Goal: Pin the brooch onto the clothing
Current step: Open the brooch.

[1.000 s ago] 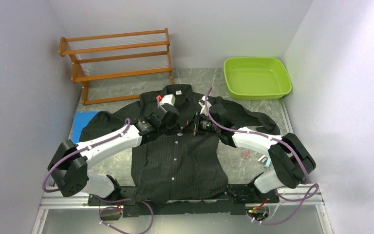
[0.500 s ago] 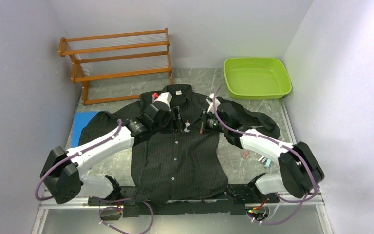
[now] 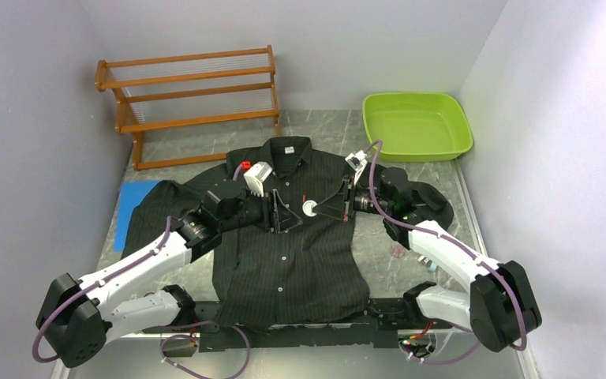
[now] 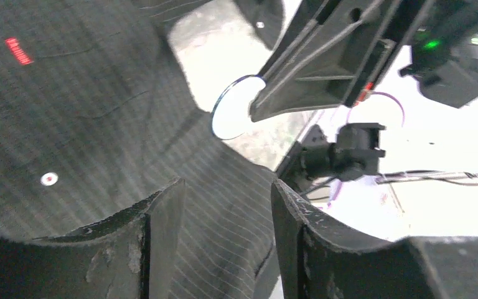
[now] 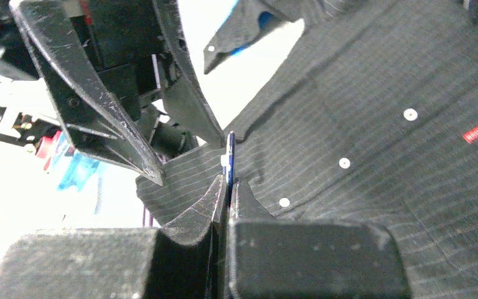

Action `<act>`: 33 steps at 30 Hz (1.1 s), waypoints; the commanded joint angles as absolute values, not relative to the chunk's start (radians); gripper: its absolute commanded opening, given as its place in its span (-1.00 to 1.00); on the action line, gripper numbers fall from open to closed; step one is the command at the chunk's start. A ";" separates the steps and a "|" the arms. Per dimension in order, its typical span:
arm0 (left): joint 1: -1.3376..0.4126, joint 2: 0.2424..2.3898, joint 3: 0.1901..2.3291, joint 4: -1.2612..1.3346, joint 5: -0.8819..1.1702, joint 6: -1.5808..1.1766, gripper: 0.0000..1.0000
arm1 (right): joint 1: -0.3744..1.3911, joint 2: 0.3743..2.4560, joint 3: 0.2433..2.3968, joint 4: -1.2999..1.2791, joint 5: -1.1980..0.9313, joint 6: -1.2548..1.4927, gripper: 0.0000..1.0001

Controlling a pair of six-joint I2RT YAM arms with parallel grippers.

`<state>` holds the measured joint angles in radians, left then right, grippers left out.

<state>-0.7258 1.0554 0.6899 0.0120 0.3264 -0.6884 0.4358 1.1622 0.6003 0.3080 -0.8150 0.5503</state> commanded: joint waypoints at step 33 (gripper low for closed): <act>-0.651 1.025 0.650 0.373 0.638 -0.770 -0.40 | 0.489 1.154 0.582 0.680 -1.005 0.705 -1.00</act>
